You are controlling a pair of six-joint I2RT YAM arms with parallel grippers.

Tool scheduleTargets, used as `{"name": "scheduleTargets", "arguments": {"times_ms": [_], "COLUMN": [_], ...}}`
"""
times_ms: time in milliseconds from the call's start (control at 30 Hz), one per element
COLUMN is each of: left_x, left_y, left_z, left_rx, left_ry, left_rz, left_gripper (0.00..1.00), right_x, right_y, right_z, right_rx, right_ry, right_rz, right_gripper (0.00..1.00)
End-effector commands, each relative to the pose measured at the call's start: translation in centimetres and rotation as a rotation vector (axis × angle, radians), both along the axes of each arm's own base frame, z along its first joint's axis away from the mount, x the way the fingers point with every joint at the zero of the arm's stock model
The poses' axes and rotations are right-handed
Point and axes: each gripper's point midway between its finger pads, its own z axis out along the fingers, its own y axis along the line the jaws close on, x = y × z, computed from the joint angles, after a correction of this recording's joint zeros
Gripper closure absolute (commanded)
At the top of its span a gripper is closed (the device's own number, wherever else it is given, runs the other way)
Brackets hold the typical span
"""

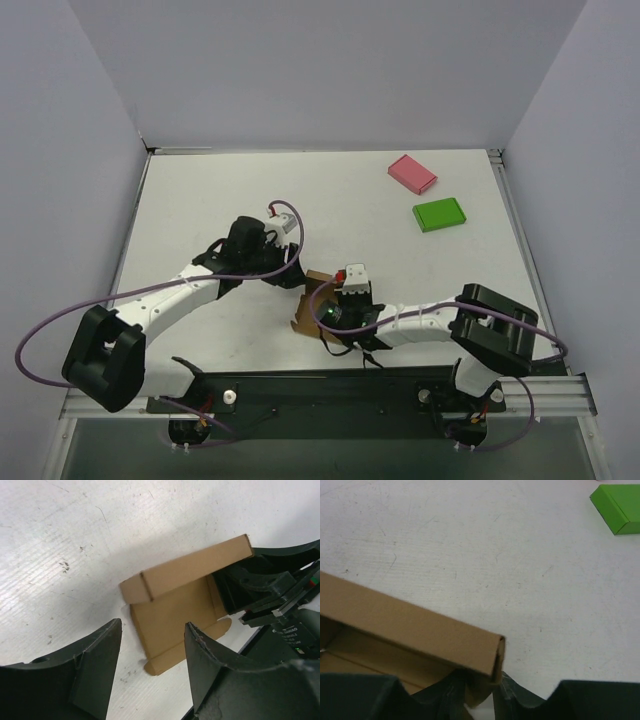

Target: Fold the paper box

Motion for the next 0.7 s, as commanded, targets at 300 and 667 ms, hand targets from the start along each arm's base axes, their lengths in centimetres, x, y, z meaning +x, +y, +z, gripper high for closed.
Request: {"name": "scheduleTargets", "arguments": {"times_ms": [300, 667], "left_x": [1.2, 1.9], "left_y": [0.7, 1.0], "left_z": [2.4, 2.6], "left_rx": [0.000, 0.009], "left_ry": [-0.105, -0.125], "left_rz": [0.022, 0.035], "left_gripper": [0.34, 0.34], "right_x": [-2.0, -3.2], "right_y": [-0.6, -0.7], "right_z": [2.1, 2.2], "right_rx": [0.051, 0.148], "right_ry": [0.039, 0.055], "right_rz": [0.191, 0.316], "right_gripper": [0.42, 0.46]}}
